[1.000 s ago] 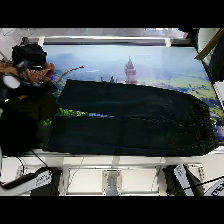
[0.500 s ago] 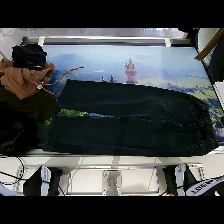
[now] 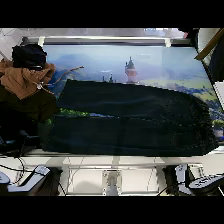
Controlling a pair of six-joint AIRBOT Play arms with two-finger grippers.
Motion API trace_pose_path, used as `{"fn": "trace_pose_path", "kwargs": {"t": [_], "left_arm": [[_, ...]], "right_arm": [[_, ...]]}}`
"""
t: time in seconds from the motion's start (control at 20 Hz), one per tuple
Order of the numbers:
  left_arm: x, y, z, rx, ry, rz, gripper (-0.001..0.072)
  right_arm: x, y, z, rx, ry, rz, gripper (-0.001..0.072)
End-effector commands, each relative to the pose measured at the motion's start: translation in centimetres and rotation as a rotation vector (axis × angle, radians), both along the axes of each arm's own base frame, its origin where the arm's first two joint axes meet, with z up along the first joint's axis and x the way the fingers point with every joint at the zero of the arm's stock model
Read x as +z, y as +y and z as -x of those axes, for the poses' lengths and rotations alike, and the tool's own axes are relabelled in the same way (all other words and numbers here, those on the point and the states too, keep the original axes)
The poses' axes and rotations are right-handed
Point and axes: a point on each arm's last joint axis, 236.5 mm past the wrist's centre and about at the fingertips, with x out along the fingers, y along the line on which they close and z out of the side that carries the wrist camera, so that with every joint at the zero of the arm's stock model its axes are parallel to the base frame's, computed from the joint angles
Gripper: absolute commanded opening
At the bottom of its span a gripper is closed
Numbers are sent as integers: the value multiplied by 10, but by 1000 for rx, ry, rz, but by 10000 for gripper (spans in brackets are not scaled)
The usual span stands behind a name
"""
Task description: Fold the clothes and pants, and hang the long-sleeved shirts on hangers.
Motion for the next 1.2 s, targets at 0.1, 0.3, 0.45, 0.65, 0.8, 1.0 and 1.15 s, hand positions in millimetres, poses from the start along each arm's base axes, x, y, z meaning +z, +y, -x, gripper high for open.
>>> {"fn": "trace_pose_path", "kwargs": {"t": [0.1,0.3,0.45,0.65,0.8,1.0,1.15], "left_arm": [[-22,-1,25,-146,57,11,632],[-26,-7,28,-165,72,47,632],[-28,-20,24,-211,59,113,612],[-36,-39,26,-364,90,136,613],[-40,-43,27,-392,106,141,612],[-41,-42,26,-375,116,138,613],[-40,-42,24,-370,109,141,613]], "right_arm": [[30,18,-16,14,-106,-106,456],[70,21,-19,64,-123,-46,456],[102,17,-21,75,-145,31,456],[125,14,-22,77,-163,85,456],[126,15,-22,73,-164,73,456],[124,19,-21,83,-156,61,456],[123,19,-21,84,-156,61,456]]}}
